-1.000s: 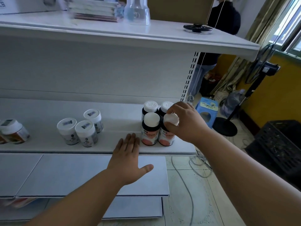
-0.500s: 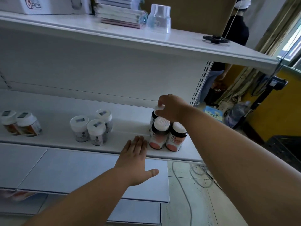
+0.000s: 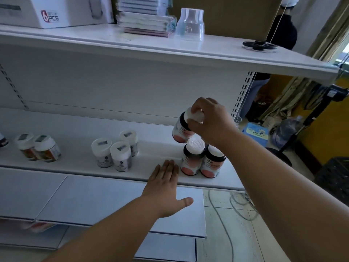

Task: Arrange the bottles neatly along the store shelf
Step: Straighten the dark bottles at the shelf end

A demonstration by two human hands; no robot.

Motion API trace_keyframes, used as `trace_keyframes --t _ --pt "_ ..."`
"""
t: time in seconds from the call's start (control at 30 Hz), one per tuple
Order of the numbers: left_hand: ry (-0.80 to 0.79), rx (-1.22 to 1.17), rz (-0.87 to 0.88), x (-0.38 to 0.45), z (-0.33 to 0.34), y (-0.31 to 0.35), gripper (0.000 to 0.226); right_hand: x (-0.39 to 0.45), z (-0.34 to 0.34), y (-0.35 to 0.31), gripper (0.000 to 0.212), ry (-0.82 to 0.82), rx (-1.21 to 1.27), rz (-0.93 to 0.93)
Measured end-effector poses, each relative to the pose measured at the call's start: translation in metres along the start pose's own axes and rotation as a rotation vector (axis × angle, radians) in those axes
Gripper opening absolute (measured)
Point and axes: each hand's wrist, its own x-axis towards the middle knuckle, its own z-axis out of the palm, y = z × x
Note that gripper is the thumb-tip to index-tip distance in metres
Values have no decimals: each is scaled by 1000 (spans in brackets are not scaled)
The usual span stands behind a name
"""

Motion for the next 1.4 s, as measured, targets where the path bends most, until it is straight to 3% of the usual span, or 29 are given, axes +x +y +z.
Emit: trace_keyframes --t 0.1,0.2,0.3,0.43,0.63,0.8,0.97,1.17,1.23,1.4 --pt "9 -144 -3 -1 -5 -6 105 -20 -18 -17 21 115 148 13" --pt "127 -668 -75 -15 -18 -12 92 -40 -36 -27 15 137 241 93" --pt "319 -1067 -27 -45 -32 -14 81 -56 -48 -28 13 42 352 152" --pt "344 -1322 82 -75 -48 2 76 -67 -47 -25 14 -130 578 193" --pt "307 -1497 61 -88 -53 21 46 -74 -34 -26 17 -118 849 288" --pt "252 -1530 77 -93 -49 18 46 -79 -28 -32 24 -187 1154 350" --pt "256 -1513 100 -93 -49 19 60 -77 -25 -38 20 -147 1143 350" --pt "128 -1707 157 -90 -48 13 52 -81 -32 -40 27 -255 1240 360" --pt "98 -1736 157 -91 -46 13 49 -82 -34 -40 23 -219 1237 362" --pt "94 -1622 120 -91 -53 20 51 -81 -30 -47 33 -56 938 369"
